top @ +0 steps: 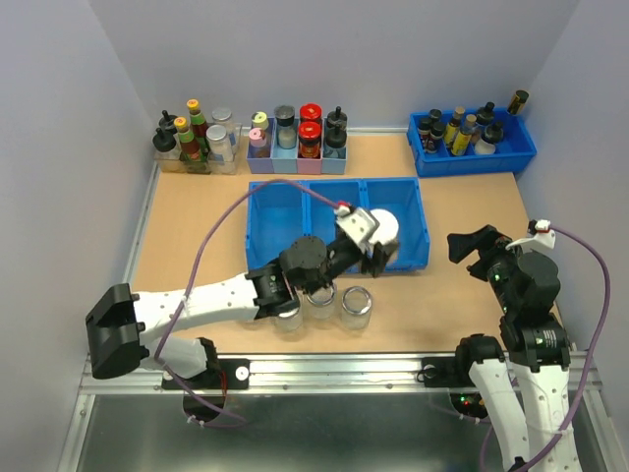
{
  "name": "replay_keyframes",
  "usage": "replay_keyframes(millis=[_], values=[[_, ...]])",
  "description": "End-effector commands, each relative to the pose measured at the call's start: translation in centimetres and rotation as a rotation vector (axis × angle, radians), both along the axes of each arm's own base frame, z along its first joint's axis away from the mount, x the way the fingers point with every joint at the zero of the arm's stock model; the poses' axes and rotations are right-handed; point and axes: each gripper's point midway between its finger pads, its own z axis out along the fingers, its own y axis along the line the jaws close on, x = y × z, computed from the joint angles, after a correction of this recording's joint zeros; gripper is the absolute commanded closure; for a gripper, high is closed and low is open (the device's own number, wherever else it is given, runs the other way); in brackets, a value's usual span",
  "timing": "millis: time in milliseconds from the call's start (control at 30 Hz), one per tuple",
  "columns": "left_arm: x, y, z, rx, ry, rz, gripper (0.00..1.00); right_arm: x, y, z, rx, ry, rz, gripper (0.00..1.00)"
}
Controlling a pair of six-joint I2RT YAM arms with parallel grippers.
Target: Organize the condiment bottles
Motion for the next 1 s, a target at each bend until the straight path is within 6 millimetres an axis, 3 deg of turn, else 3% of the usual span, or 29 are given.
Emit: replay_keyframes(millis=[0,67,167,200,300,400,767,967], values=[[9.1,7.3,3.7,-0.085,0.000,0.439,1.00,-0.2,-0.1,2.3,-0.001,-0.053,-0.006,0.00],[12.5,11.4,4.1,-0.116,0.013,0.583,1.00,-0.3,0.0,2.3,-0.001,-0.058,0.000,0.00],[15.2,16.3,5.0,-0.145,0.019,0.749,1.00,-0.3,0.0,2.3,-0.001,-0.058,0.000,0.00],[16.5,19.0,5.1,-0.147,0.019,0.834,1.00,-0.3,0.1,2.3,-0.001,-0.058,0.007,0.00],[17.9,22.6,5.9,-0.155,0.017,0.938,1.00,-0.2,0.1,2.2,0.000,-0.053,0.010,0.00],[19.7,24.8,4.8,-0.152,0.064,1.015,1.00,-0.2,0.2,2.0,-0.002,-0.044,0.011,0.00],[22.9,23.9,-5.0,-0.025,0.203,1.021,1.00,-0.2,0.2,2.1,-0.002,-0.049,0.011,0.00],[23.4,23.8,-7.9,-0.035,0.224,1.041,1.00,-0.3,0.2,2.2,-0.003,-0.053,0.012,0.00]])
